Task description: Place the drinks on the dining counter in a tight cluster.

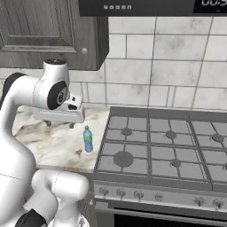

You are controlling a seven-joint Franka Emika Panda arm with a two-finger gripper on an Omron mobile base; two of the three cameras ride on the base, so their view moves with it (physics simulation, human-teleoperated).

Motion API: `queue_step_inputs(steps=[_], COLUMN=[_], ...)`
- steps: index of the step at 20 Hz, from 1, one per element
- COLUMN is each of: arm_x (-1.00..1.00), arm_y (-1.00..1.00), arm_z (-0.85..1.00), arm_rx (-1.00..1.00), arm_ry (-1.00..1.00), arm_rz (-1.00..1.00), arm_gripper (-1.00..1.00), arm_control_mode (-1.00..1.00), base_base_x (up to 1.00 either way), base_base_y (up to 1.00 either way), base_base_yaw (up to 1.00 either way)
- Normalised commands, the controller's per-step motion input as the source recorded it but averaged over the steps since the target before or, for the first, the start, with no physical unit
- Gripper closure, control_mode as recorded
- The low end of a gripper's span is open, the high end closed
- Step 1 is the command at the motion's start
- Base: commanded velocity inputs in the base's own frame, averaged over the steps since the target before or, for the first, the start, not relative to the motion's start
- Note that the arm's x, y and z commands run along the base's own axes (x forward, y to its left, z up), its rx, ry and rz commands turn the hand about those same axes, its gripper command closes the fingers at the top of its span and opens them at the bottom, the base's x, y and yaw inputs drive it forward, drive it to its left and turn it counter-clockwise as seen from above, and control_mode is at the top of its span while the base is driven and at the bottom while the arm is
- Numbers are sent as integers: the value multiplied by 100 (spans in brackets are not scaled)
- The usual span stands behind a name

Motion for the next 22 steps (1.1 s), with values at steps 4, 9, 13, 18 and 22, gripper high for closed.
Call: queue_step_inputs(steps=[4,9,13,18,22], arm_x=[0,0,23,57,25], arm_y=[0,0,-1,-12,-40], arm_z=[0,0,0,-2,-14], arm_rx=[0,0,0,3,3], arm_ry=[0,0,0,-7,-16], arm_rz=[0,0,1,11,18], arm_gripper=[-100,-100,-100,-100,-100], arm_control_mode=[100,100,-100,-100,-100], base_base_x=[0,1,10,0,0], base_base_y=[0,0,0,0,0], base_base_yaw=[0,0,0,0,0])
